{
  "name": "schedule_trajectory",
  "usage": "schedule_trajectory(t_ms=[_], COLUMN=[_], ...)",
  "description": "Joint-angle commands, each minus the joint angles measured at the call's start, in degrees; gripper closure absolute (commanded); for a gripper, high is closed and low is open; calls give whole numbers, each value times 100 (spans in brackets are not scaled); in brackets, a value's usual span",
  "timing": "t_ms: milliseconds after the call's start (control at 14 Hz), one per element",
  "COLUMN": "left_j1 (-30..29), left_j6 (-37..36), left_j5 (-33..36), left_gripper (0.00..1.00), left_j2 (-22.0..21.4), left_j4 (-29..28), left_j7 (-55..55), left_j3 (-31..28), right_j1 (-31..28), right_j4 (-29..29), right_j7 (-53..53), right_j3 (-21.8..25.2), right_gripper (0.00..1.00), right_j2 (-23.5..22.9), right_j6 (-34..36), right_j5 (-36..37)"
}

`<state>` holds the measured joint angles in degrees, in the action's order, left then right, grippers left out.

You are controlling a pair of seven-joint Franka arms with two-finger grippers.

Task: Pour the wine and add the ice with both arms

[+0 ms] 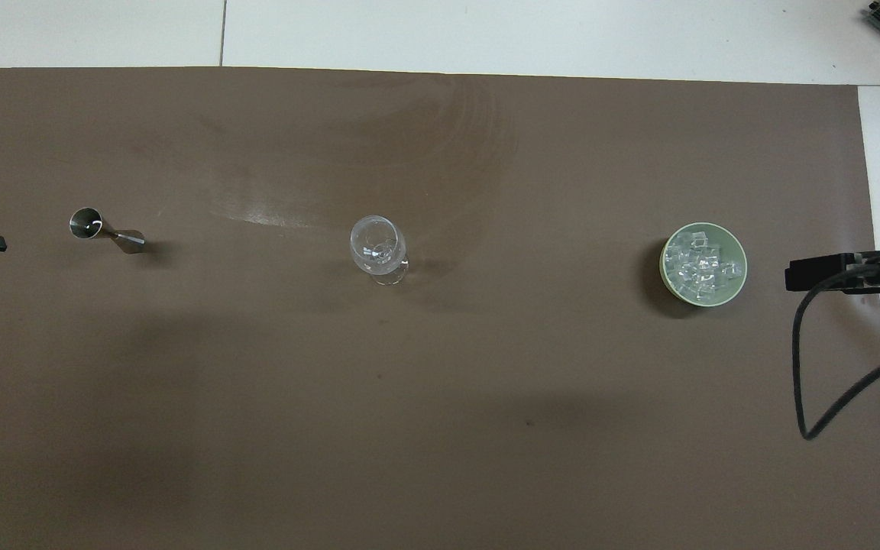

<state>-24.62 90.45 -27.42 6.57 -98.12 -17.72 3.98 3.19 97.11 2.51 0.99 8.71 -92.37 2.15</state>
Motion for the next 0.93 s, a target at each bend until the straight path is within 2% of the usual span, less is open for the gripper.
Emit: schedule_trajectory(t_ms=[0, 357, 571, 714, 857], left_j1=[-184, -315, -517, -771, -869], left_j6=[26, 35, -97, -316, -440], left_j5=[-325, -782, -1010, -1422, -1827], left_gripper=[0, 0, 0, 0, 0], left_j2=[72, -7, 19, 194, 615], left_j4=[-224, -637, -647, -621, -499], left_j7=[-109, -670, -1109, -1635, -2129], left_j3=[59, 33, 41, 32, 32], right_j1=[-11, -2, -3, -2, -11], right_j4=[177, 177, 168, 177, 177], right_j7=[135, 135, 135, 135, 135], right_j3=[-46, -46, -46, -46, -46], right_gripper=[0, 0, 0, 0, 0], right_j2=[148, 140, 148, 140, 140], right_j6=[-132, -132, -132, -132, -132], right_j5=[110, 110, 110, 110, 110])
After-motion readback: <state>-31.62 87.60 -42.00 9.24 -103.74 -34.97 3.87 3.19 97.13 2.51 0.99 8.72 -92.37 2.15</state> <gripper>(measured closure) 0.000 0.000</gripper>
